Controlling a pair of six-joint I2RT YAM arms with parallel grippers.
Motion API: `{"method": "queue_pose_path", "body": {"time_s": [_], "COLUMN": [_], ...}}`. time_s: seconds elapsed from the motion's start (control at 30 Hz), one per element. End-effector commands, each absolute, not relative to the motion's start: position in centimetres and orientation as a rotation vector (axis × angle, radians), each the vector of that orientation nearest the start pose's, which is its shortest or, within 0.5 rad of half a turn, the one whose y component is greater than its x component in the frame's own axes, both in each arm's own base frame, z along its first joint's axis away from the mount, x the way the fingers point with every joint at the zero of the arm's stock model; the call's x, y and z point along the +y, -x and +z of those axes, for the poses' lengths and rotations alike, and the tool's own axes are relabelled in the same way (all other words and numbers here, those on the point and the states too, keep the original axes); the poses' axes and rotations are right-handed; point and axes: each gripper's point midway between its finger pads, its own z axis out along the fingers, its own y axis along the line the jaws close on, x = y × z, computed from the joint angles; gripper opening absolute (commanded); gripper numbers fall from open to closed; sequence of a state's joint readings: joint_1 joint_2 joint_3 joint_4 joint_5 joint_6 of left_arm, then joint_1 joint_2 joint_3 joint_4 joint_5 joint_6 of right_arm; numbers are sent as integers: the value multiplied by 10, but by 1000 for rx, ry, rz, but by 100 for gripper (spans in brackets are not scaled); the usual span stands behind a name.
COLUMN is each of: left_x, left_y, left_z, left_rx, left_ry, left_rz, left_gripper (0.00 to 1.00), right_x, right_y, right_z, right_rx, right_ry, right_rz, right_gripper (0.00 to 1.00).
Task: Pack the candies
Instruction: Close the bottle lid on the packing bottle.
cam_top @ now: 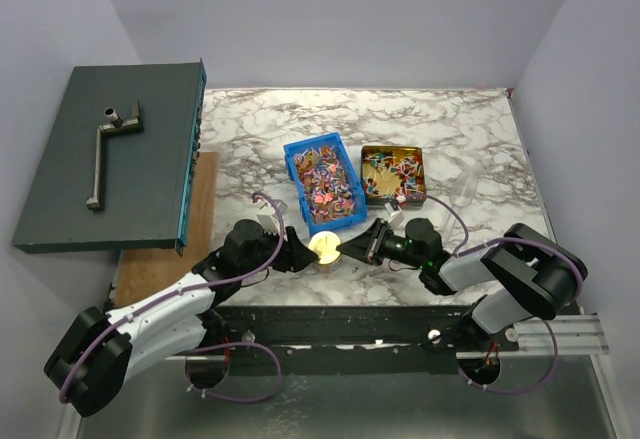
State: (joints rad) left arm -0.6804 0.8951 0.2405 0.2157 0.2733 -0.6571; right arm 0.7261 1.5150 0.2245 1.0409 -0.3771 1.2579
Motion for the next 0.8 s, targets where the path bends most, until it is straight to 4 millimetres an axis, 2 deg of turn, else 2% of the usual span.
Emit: {"method": "queue_pose_path", "body": {"time_s": [0.0,0.4,0.67,0.77], "left_x": [-242,-245,-249,-249], "left_y": [-181,-183,-183,-184], "left_z": [98,98,98,98], "left_rx": [2134,2141,2151,2153], "left_ry": [-243,-245,-250,-249], "left_rz": [-1123,-1136,-1147,-1148], "left_gripper": [51,50,49,49], "right_x": [302,298,296,295], "right_y": [-186,-184,-184,-184], "right_z": [87,78,78,78], "right_rx": [2174,2190,2187,2186], "right_ry": [-252,-256,-252,-249], "right_rz": [1644,1624,1613,1600], "right_gripper": [4,8,23,24]}}
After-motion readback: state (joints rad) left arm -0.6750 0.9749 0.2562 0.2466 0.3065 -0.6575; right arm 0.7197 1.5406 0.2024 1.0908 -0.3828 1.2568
